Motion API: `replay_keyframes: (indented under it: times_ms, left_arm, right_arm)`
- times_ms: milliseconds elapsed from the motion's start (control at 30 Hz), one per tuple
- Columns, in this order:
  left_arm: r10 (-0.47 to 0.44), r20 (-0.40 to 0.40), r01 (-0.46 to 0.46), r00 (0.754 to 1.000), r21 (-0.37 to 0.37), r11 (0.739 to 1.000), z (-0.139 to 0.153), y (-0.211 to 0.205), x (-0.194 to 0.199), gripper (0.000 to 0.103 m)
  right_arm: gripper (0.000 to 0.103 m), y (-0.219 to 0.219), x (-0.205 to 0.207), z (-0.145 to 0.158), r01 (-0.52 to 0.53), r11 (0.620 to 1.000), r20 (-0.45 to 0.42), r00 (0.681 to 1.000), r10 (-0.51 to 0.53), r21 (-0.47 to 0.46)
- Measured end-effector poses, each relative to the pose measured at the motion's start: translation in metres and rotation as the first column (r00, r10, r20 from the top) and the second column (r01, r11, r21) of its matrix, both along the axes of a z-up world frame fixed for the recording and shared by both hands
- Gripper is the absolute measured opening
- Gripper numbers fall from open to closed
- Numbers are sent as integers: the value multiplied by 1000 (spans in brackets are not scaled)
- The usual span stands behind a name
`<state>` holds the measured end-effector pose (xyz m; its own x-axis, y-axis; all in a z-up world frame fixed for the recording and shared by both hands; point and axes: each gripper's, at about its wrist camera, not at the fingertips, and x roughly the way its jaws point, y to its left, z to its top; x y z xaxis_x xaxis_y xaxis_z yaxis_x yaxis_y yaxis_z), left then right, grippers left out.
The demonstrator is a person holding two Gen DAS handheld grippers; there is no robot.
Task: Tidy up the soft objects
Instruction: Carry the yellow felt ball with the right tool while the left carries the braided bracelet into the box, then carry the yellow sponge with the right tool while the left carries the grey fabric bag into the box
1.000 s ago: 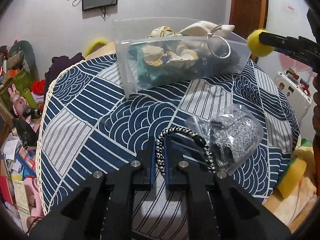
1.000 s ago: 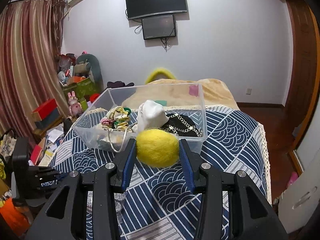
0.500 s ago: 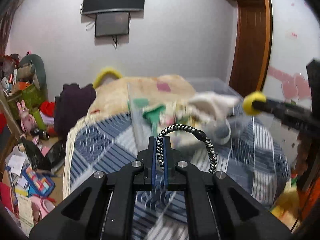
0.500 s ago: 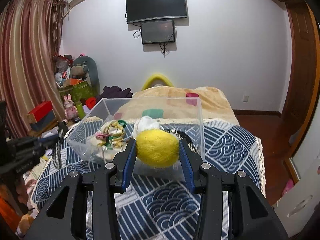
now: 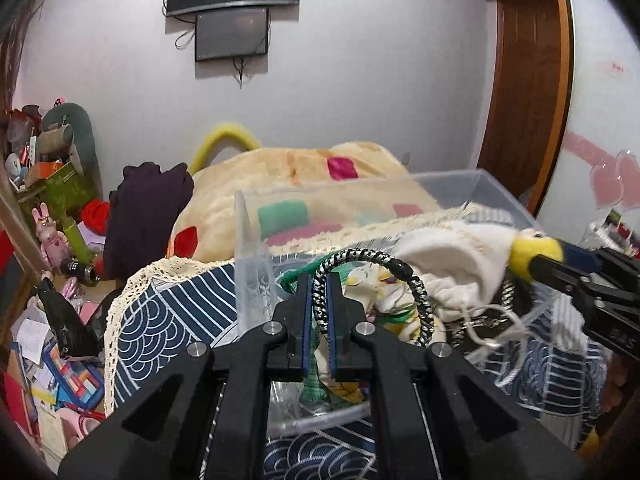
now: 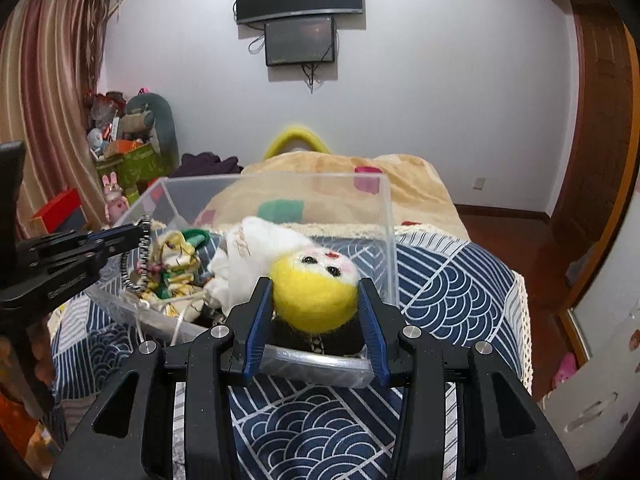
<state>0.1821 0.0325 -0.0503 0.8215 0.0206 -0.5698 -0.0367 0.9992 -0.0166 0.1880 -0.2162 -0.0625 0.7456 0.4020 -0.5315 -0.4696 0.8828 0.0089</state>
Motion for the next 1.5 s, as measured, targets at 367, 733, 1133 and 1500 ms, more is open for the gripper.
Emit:
replay_keyframes:
  times_ms: [367,733,1133,1500]
  left_arm:
    - [-20,-13,20,1000,0,1000,-2,-10,-15,31]
    - [-68,72,69,995,-8,998,27,-29,-77,83]
    - [-42,26,42,999,-3,999,0,-43,-160,103]
    - [-48,-84,48,995,-5,999,-43,-56,-181,103]
  right_arm:
    - [49,-7,-13,8,14,1000,24,1000,-14,-14]
    - [69,-22,-56,31,-12,1000,116,993,11,15]
    - [69,-35,-111,-17,-107,994,-45,993,108,5]
    - [67,-32,-142,-65,-195,980,-242,949,201,48]
